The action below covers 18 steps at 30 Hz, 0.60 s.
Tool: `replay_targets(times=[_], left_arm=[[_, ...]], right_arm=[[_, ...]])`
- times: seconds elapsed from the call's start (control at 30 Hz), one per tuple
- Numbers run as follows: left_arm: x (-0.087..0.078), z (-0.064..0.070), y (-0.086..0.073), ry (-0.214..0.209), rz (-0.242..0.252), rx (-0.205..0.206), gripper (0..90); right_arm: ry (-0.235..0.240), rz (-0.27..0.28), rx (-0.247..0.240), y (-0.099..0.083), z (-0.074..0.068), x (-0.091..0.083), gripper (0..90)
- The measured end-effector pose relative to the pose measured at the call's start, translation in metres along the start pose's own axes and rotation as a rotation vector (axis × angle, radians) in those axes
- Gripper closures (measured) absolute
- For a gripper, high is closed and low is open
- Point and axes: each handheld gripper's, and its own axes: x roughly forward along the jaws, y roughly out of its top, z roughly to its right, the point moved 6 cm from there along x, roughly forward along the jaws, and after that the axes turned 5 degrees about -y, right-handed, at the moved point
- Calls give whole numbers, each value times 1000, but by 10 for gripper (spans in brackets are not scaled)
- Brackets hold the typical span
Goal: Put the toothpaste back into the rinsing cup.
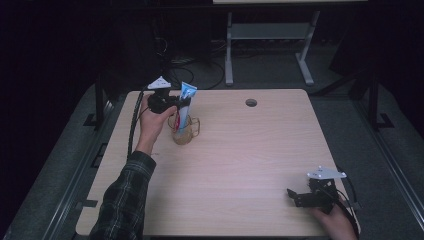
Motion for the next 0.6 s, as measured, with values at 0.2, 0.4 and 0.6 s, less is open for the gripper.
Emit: replay_targets(times=[0.2,0.4,0.6], left_arm=[[-2,1,-3,-1,3,0,730],[-4,2,-9,1,-4,-1,727],[-6,0,-18,4,-8,-16,723]], right_arm=[[0,0,0,0,0,0,5],[0,0,0,0,0,0,5],[0,0,0,0,0,0,5]])
